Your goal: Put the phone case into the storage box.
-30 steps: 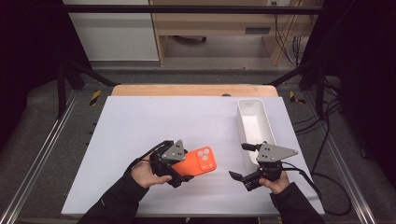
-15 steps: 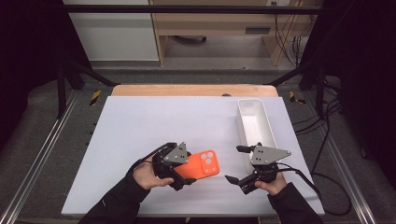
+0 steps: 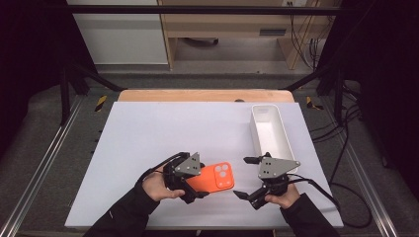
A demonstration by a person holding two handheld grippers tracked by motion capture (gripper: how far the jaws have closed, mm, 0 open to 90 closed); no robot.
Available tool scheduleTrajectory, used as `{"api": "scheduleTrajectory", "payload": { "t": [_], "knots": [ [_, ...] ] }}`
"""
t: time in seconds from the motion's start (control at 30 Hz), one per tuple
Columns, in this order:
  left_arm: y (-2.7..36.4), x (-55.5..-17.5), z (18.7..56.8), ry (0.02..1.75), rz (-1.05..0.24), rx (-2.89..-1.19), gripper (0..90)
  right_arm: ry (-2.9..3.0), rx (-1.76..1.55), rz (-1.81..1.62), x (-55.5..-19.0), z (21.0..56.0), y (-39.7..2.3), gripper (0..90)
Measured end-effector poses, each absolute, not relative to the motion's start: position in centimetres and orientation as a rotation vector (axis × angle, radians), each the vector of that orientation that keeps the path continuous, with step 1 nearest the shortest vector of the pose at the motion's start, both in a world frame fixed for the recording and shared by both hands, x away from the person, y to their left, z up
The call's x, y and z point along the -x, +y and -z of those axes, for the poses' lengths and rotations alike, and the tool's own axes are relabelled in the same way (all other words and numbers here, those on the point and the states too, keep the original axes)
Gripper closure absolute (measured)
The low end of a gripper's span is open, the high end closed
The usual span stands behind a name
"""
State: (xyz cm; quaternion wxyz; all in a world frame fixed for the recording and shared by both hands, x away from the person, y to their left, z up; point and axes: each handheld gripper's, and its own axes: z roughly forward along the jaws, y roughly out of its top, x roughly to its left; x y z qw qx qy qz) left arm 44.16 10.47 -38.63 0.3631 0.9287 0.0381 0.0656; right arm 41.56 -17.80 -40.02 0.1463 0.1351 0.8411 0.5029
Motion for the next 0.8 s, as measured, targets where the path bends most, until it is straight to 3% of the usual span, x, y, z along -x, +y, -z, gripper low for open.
{"api": "scheduleTrajectory", "payload": {
  "t": [0.8],
  "knots": [
    [9.9,-43.3,38.1,0.018,-0.170,-2.351,15.6,2.489,-0.227,-1.458,-41.3,39.6,-16.3,0.6]
  ]
}}
